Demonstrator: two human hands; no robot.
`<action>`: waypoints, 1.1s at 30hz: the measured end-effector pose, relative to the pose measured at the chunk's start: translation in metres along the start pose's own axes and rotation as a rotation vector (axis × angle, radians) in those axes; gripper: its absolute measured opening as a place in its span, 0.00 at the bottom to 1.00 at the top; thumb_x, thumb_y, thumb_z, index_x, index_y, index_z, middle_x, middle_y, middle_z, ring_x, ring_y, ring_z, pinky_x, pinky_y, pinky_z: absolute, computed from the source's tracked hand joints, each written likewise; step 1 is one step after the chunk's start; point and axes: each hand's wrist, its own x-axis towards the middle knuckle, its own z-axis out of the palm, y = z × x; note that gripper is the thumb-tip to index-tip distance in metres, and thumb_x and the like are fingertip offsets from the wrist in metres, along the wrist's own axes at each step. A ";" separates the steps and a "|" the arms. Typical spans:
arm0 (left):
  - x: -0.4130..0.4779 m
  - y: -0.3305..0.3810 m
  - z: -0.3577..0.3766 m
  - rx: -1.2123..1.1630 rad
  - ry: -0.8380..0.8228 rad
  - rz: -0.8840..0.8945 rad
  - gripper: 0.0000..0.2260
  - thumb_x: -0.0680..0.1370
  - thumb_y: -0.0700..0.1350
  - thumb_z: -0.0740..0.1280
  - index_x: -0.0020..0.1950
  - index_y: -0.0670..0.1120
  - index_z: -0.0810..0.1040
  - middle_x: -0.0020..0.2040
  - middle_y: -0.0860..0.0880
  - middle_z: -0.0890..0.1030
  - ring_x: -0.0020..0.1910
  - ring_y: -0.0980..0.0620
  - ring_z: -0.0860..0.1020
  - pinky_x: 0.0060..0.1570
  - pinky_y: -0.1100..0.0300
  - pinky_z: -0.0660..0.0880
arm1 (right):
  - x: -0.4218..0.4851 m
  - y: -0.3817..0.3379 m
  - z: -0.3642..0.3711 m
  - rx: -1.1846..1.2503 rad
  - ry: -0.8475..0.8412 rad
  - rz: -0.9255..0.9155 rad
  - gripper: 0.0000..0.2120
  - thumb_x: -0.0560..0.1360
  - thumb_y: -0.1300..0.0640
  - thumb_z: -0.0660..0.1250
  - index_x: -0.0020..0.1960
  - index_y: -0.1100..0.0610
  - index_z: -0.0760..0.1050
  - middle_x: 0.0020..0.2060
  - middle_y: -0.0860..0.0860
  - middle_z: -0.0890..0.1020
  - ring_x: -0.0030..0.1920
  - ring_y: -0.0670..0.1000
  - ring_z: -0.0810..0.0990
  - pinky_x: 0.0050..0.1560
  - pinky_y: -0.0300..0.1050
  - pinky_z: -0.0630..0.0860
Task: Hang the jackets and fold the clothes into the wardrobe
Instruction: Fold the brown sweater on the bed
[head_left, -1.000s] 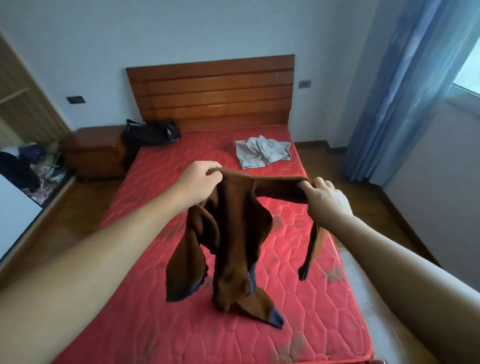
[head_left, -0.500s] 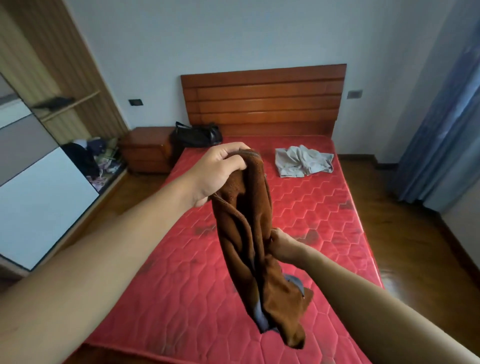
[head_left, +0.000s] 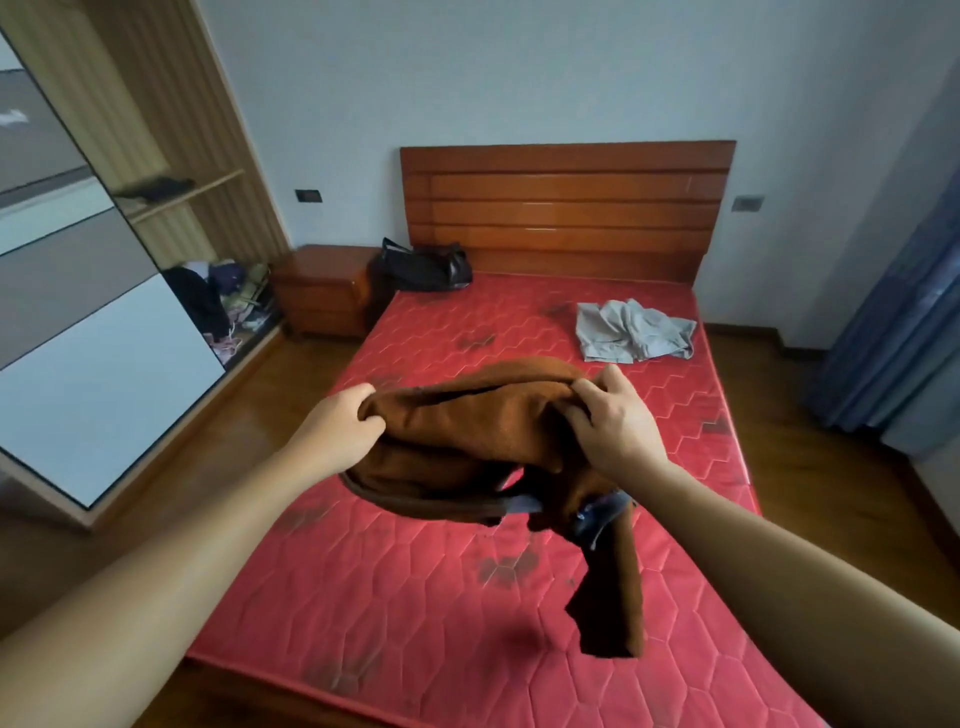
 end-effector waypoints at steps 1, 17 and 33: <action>0.000 0.002 0.003 0.024 -0.034 -0.012 0.03 0.76 0.43 0.64 0.47 0.47 0.76 0.46 0.48 0.81 0.49 0.42 0.79 0.46 0.49 0.75 | 0.004 -0.003 -0.009 -0.023 0.009 -0.005 0.11 0.79 0.49 0.69 0.46 0.58 0.77 0.43 0.53 0.71 0.43 0.58 0.75 0.39 0.49 0.73; 0.012 0.164 0.083 -0.522 -0.299 0.476 0.17 0.69 0.41 0.73 0.57 0.50 0.77 0.47 0.54 0.82 0.47 0.55 0.79 0.47 0.62 0.74 | 0.010 -0.001 -0.094 0.086 0.014 0.105 0.09 0.82 0.51 0.65 0.45 0.53 0.79 0.40 0.51 0.84 0.43 0.54 0.80 0.42 0.46 0.70; -0.004 0.155 0.063 -0.987 -0.190 0.282 0.04 0.77 0.36 0.62 0.46 0.42 0.75 0.40 0.46 0.76 0.41 0.51 0.75 0.43 0.56 0.73 | -0.064 0.026 -0.025 0.792 -0.022 0.812 0.08 0.79 0.62 0.63 0.47 0.58 0.81 0.38 0.51 0.84 0.42 0.51 0.82 0.45 0.51 0.80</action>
